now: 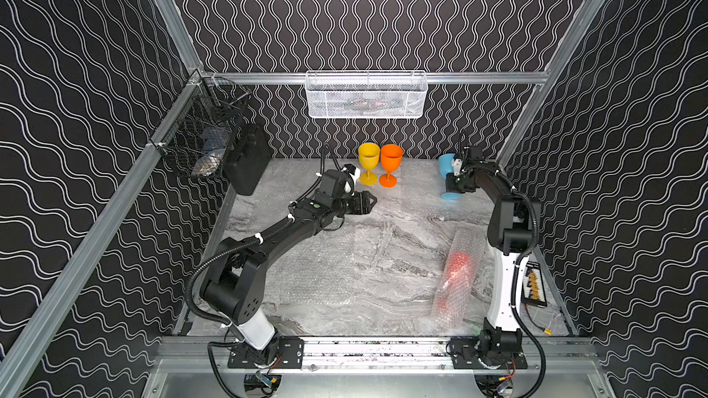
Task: Unpack wine glasses from bubble wrap
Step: Pick up the wine glass from the bubble wrap.
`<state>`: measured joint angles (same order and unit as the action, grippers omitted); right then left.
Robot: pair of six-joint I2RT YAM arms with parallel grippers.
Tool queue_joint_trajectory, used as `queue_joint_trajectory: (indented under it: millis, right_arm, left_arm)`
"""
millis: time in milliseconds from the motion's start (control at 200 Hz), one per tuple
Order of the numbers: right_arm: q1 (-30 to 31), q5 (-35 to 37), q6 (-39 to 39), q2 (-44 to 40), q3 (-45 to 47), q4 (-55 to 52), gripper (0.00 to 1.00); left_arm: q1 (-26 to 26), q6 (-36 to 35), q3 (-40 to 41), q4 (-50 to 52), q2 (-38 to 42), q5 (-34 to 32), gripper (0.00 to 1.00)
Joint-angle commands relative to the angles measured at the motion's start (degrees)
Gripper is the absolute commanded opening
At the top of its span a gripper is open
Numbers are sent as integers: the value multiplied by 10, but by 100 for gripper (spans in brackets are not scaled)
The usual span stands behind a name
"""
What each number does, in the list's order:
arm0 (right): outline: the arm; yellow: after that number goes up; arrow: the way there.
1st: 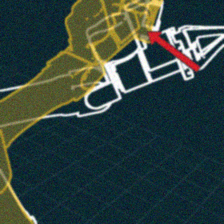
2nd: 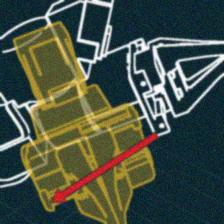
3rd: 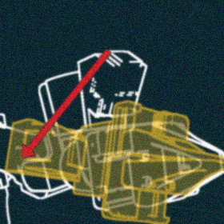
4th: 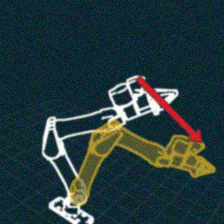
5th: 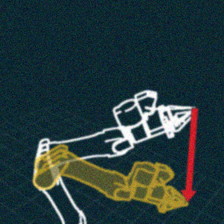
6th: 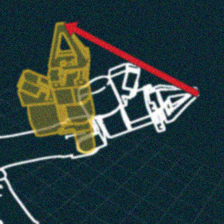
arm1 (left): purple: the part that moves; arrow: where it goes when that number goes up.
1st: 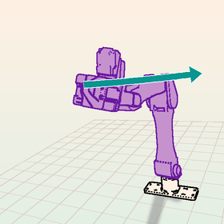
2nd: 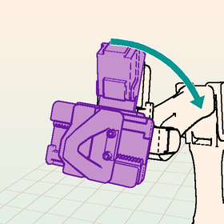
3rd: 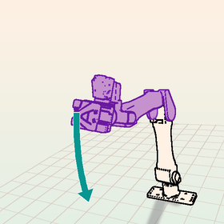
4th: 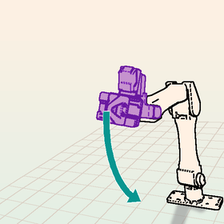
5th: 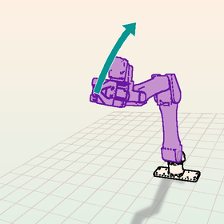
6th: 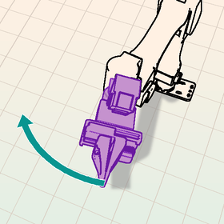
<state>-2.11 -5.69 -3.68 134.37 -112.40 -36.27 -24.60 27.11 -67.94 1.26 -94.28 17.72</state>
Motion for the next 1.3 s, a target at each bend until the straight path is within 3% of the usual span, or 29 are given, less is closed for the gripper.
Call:
queue_joint_trajectory:
  millis: [0, 641, 1111, 1296]
  right_arm:
    - [0, 0, -7, -3, 9, -47, 9]
    - [12, 6, -6, -72, -6, 12, 8]
    - [90, 31, 34, -316, 261, 177, 9]
    - [120, 2, 55, -399, 343, 227, 10]
  left_arm:
    - [1, 4, 2, -21, 8, 4, 65]
    - [1, 5, 0, -20, 9, 9, 65]
    - [3, 3, 11, -15, 20, 10, 65]
    - [7, 9, 14, -19, 23, 19, 65]
